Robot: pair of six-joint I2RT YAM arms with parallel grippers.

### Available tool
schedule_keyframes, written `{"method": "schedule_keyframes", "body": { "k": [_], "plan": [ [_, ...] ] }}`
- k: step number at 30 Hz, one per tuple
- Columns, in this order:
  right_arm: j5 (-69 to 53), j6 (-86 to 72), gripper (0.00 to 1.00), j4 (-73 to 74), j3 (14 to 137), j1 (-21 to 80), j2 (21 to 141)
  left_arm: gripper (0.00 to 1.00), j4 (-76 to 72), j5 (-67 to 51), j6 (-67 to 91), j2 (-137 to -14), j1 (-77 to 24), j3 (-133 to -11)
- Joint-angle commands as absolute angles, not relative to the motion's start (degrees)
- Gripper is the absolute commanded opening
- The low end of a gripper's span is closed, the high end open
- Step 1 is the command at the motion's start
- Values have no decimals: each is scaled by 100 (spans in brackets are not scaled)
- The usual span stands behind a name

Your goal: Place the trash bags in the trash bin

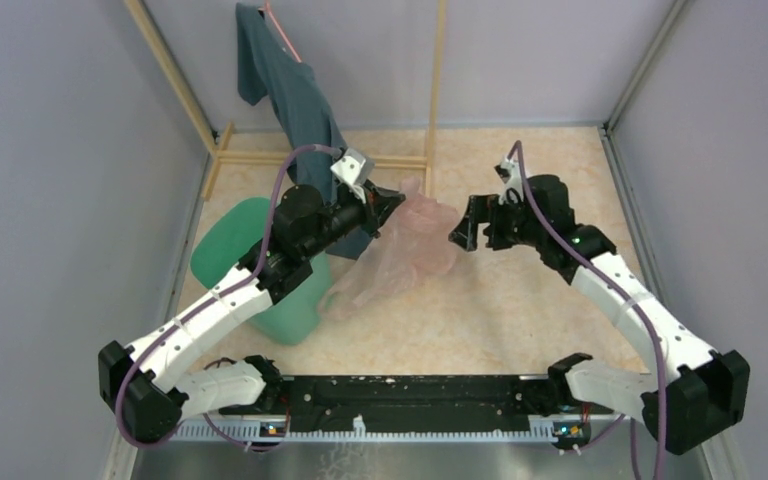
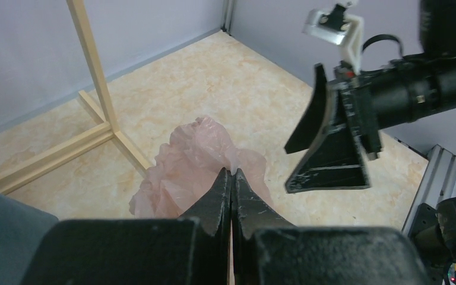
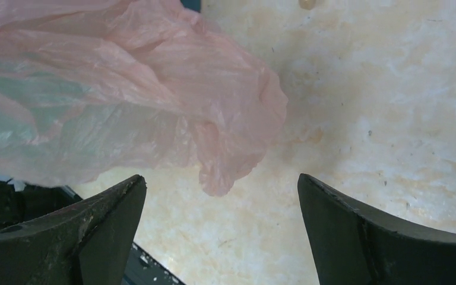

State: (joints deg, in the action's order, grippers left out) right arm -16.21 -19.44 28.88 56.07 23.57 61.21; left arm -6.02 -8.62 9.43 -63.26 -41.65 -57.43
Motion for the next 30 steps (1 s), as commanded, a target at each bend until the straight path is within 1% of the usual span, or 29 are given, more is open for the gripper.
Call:
{"method": "schedule_keyframes", "body": {
  "k": [1,3,6,7,8,12,13,17,20,23,25,27,28,30],
  "plan": [
    [-1255,-2351,97,1391,5027,2603,6595,0,-954,-1064,836,-6266,-4166,-5696],
    [-1200,-2635,91,641,4591,2610,6802,0,-972,-1074,825,-6250,-4166,-5687],
    [-1302,-2905,73,-328,4195,2610,7091,0,-1020,-1185,890,-6229,-4167,-5683],
    [-1388,-2982,64,-583,4137,2607,7220,0,-1049,-1249,902,-6216,-4166,-5672],
    [-1469,-3063,52,-812,4087,2609,7335,0,-1064,-1287,924,-6214,-4166,-5665],
    [-1556,-3359,2,-1540,3825,2602,7776,0,-1076,-1229,992,-6145,-4166,-5660],
    [-1513,-3414,0,-1744,3710,2595,7836,0,-1078,-1141,1000,-6092,-4166,-5650],
    [-1074,-3679,0,-2118,3129,2476,7910,0,-1090,-337,1104,-5672,-4166,-5484],
    [-901,-3379,0,-1968,3142,2470,8079,0,-1504,237,992,-5243,-4167,-5062],
    [-715,-3081,0,-1551,3422,2466,8284,0,-1835,428,1010,-4915,-4166,-4790],
    [-479,-2961,0,-1228,3675,2468,8331,0,-1973,322,992,-4879,-4166,-4725],
    [-434,-2786,0,-923,4000,2469,8362,0,-2025,-31,949,-5011,-4166,-4784],
    [-479,-2676,2,-559,4229,2470,8380,0,-1974,-317,970,-5122,-4167,-4860],
    [-489,-2479,14,374,4834,2470,8454,0,-1914,-903,1024,-5389,-4169,-4984]
  ]
}}
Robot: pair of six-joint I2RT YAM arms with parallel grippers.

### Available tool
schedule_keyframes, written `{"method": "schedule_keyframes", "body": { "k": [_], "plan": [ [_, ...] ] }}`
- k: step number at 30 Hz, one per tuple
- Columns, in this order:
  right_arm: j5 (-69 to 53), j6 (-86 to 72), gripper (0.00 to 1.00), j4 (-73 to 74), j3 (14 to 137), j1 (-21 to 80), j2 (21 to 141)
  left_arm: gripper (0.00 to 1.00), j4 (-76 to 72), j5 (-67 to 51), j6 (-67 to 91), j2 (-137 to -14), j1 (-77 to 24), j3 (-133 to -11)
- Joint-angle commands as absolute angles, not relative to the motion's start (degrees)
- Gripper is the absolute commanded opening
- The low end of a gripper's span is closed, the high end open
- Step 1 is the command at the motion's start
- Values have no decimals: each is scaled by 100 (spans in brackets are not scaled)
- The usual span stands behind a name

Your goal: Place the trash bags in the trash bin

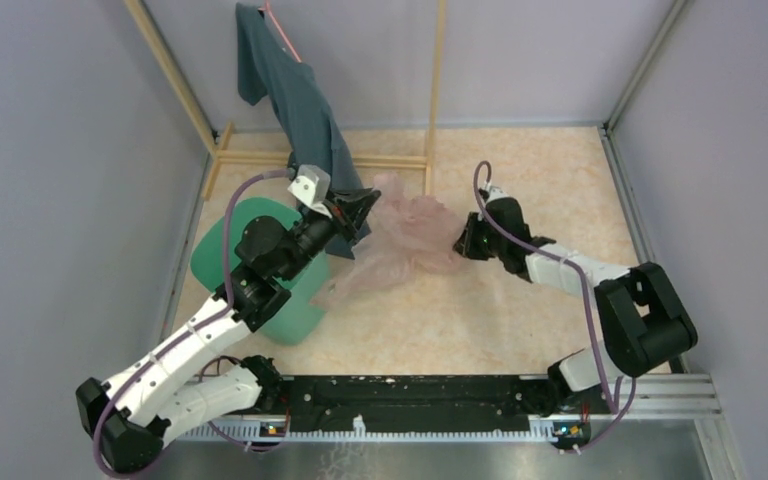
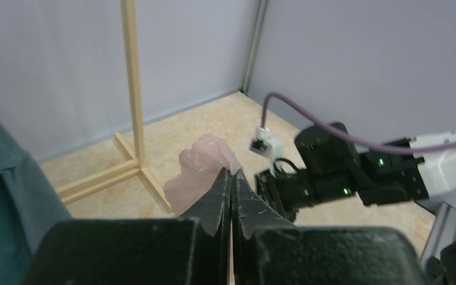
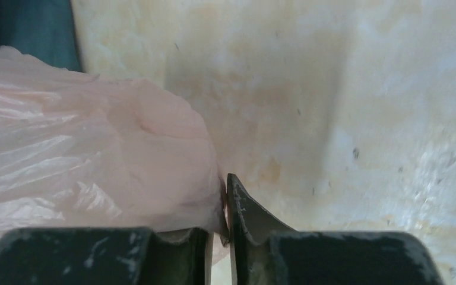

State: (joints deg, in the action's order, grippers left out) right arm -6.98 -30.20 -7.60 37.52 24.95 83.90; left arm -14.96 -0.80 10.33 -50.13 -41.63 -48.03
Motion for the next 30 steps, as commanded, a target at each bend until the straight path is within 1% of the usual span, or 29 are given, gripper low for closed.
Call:
{"method": "schedule_keyframes", "body": {
  "k": [1,2,3,4,5,7,8,9,12,15,16,18,20,22,24,28,30],
  "plan": [
    [-415,-2425,19,909,5147,2465,8464,0,-1902,-1156,1065,-5536,-4166,-5036],
    [-308,-2362,27,1322,5364,2469,8414,0,-1848,-1356,1098,-5677,-4166,-5108],
    [-196,-2319,39,1677,5490,2470,8276,0,-1807,-1533,1125,-5800,-4167,-5174],
    [-71,-2286,54,1927,5517,2471,8080,0,-1752,-1655,1137,-5909,-4166,-5229],
    [-24,-2265,66,2110,5490,2474,7826,0,-1707,-1757,1148,-5999,-4173,-5282],
    [204,-2249,82,2388,5321,2470,7240,0,-1699,-1901,1116,-6127,-4181,-5308],
    [296,-2240,88,2581,5280,2470,6951,0,-1689,-1960,1094,-6177,-4191,-5315],
    [407,-2228,91,2809,5304,2470,6712,0,-1681,-2016,1095,-6218,-4200,-5334],
    [633,-2365,94,3626,5715,2469,6296,0,-1722,-2276,1153,-6325,-4218,-5361],
    [-17,-3148,94,3908,6169,2470,6090,0,-1733,-2457,1170,-6402,-4251,-5393],
    [-388,-3364,93,3786,6261,2470,6027,0,-1735,-2493,1177,-6419,-4268,-5396],
    [-982,-4315,91,3245,6280,2470,5851,0,-1751,-2559,1179,-6421,-4300,-5393],
    [-1266,-5199,89,2198,5993,2494,5614,0,-1742,-2575,1142,-6432,-4351,-5381],
    [-1262,-5943,87,1492,5796,2525,5473,0,-1751,-2586,1125,-6453,-4396,-5379],
    [-1110,-6422,87,1158,5745,2644,5541,0,-1749,-2610,1126,-6488,-4447,-5379],
    [-957,-7329,87,820,5655,2967,5777,0,-1690,-2514,1045,-6545,-4564,-5392],
    [-607,-7764,89,933,5578,3225,5808,0,-1656,-2489,1015,-6554,-4601,-5410]
  ]
}}
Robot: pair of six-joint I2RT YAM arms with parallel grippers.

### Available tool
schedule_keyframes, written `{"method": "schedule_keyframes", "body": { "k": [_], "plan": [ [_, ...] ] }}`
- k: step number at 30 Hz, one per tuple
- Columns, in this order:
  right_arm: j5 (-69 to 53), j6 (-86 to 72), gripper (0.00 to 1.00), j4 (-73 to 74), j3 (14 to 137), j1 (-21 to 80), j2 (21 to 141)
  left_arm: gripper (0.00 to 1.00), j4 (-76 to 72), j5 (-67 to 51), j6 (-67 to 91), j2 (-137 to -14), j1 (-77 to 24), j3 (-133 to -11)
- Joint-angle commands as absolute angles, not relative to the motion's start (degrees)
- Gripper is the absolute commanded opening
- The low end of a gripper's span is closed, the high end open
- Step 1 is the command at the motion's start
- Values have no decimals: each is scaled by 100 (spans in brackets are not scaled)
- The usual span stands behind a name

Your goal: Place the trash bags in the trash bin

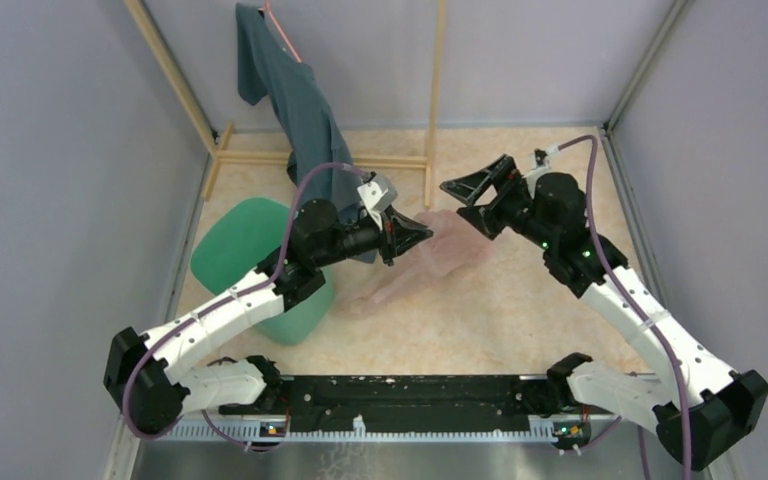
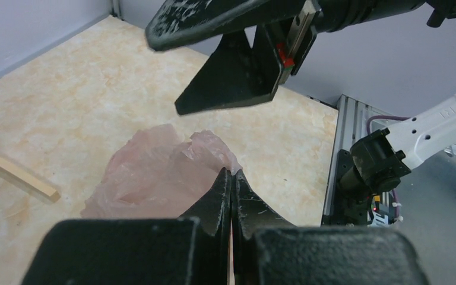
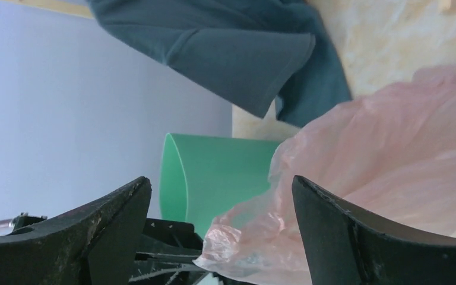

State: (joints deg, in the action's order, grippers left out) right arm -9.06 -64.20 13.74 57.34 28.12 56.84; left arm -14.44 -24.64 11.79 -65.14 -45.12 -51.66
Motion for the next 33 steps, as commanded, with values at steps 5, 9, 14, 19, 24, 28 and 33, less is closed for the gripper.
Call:
{"method": "schedule_keyframes", "body": {
  "k": [5,9,14,19,24,28,33],
  "plan": [
    [269,-8548,90,1873,5461,3674,5654,0,-1597,-2364,958,-6545,-4620,-5430],
    [114,-8913,90,1484,5153,3828,5616,0,-1575,-2376,975,-6589,-4625,-5448],
    [31,-9170,89,1057,5124,4012,5851,0,-1529,-2404,982,-6676,-4672,-5483],
    [273,-9263,68,879,5062,4025,5872,0,-1443,-2346,934,-6752,-4736,-5532],
    [959,-8889,9,989,4887,3961,5522,14,-1237,-2624,682,-6829,-4810,-5689],
    [540,-7929,0,1027,4630,3007,5353,75,-1204,-2745,532,-6694,-4835,-5654],
    [-2873,-6362,0,-562,3587,807,5336,98,-1325,-2318,459,-6475,-4843,-5483]
  ]
}}
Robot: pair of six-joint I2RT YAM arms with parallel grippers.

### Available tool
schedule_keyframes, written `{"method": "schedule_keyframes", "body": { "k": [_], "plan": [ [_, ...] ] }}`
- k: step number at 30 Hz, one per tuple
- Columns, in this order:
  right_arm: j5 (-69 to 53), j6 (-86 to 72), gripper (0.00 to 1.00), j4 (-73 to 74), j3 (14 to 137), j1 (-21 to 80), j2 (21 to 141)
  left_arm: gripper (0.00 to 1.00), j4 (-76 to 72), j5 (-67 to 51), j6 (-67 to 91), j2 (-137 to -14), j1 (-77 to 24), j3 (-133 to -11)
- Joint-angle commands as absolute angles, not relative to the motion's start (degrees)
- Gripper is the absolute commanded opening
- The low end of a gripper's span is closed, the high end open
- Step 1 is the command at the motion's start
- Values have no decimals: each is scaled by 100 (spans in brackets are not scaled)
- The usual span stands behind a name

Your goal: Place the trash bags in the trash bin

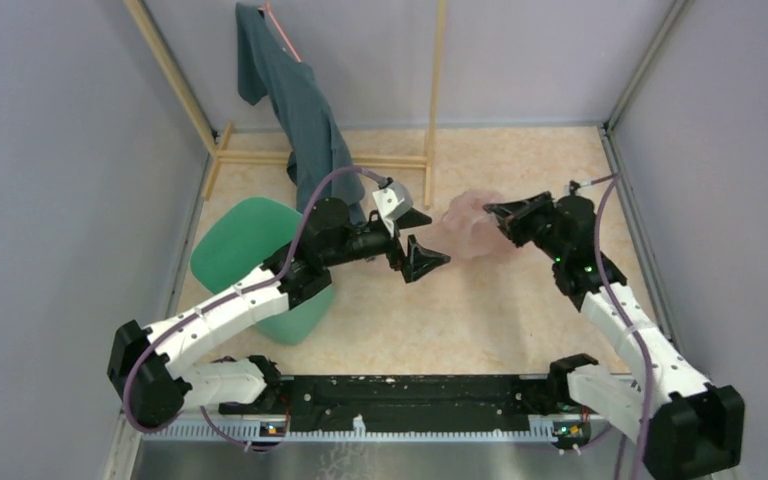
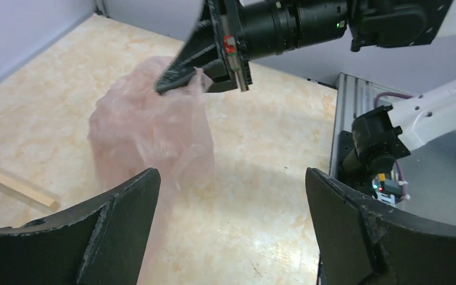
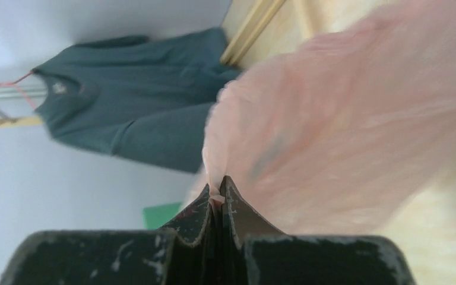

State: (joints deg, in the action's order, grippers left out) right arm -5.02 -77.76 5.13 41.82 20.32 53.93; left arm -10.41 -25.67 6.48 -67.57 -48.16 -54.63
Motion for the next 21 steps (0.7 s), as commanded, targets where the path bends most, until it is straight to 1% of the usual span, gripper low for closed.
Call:
{"method": "schedule_keyframes", "body": {
  "k": [1,2,4,6,9,11,13,15,21],
  "plan": [
    [-3361,-5933,0,-494,3548,557,5329,99,-1320,-2108,500,-6478,-4845,-5465],
    [-3706,-5528,0,-197,3589,379,5310,99,-1325,-1740,556,-6497,-4843,-5452],
    [-3947,-4552,0,778,3738,357,5197,99,-1244,-1172,674,-6584,-4834,-5460],
    [-3906,-4000,0,1500,3705,351,4929,99,-940,-687,756,-6764,-4834,-5662],
    [-3693,-3607,0,2326,3604,352,4462,99,-183,-80,851,-7281,-4827,-6172],
    [-3324,-3466,0,2877,3649,352,4255,99,286,418,974,-7652,-4829,-6430],
    [-2640,-3460,0,3525,3745,352,4037,99,673,727,1126,-8115,-4825,-6677],
    [-1835,-3741,0,3876,3715,352,3842,99,1011,854,1267,-8507,-4821,-6912],
    [-1109,-3894,0,3996,3395,353,3565,98,1684,945,1511,-9550,-4816,-7338]
  ]
}}
